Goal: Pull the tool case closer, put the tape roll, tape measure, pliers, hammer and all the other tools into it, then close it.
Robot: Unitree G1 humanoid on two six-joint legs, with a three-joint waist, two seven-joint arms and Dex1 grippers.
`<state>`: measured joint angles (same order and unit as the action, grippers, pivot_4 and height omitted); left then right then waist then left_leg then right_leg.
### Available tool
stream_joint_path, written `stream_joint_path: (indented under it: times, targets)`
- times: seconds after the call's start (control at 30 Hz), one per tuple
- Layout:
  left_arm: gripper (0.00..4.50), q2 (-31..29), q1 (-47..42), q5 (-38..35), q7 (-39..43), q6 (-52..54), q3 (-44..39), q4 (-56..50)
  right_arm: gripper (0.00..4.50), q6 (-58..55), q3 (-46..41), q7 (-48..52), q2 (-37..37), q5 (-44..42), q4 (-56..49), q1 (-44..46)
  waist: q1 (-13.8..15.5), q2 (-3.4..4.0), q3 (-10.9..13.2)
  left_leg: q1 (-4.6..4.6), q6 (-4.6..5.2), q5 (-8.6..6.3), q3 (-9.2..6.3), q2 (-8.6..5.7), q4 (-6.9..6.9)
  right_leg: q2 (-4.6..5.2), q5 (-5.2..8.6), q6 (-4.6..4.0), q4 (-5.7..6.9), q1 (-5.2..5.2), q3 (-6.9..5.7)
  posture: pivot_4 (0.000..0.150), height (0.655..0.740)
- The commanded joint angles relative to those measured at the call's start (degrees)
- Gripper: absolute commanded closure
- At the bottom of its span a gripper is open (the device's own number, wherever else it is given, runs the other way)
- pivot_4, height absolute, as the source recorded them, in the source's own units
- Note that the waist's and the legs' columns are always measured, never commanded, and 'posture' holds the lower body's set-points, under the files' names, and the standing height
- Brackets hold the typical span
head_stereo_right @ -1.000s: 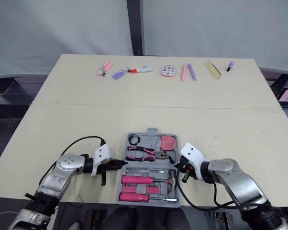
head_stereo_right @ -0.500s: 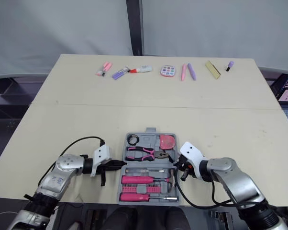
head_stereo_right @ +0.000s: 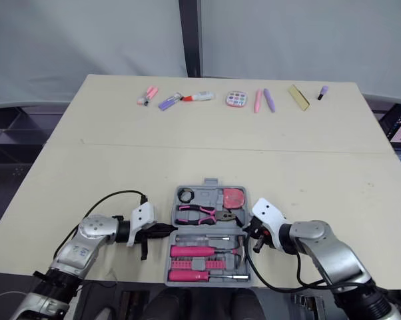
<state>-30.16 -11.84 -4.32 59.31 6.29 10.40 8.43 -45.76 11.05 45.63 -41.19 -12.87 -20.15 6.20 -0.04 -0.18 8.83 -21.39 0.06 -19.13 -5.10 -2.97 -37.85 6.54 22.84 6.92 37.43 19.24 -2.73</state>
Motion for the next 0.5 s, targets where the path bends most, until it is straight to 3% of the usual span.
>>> stream_joint_path:
  times: [0.03, 0.5]
  targets:
    - [4.43, -0.83, -0.08, -0.19, 0.33, -0.01, 0.2, 0.99, 4.46, 1.01, -1.53, 0.91, -1.24, -0.92, -1.14, -0.91, -0.01, 0.0, 0.0, 0.0, 0.0, 0.0, 0.0, 0.0, 0.0, 0.0, 0.0, 0.0, 0.0, 0.0, 0.0, 0.15, 0.74]
    - [4.43, -7.57, 2.95, -5.09, 0.72, 1.45, -6.87, -1.54, 4.46, 3.45, -8.01, 2.28, -5.52, -3.02, 1.21, -2.37, -0.2, 0.03, 0.02, 0.0, 0.0, 0.0, 0.03, 0.08, 0.01, -0.03, 0.0, 0.0, -0.04, 0.0, -0.01, 0.15, 0.74]
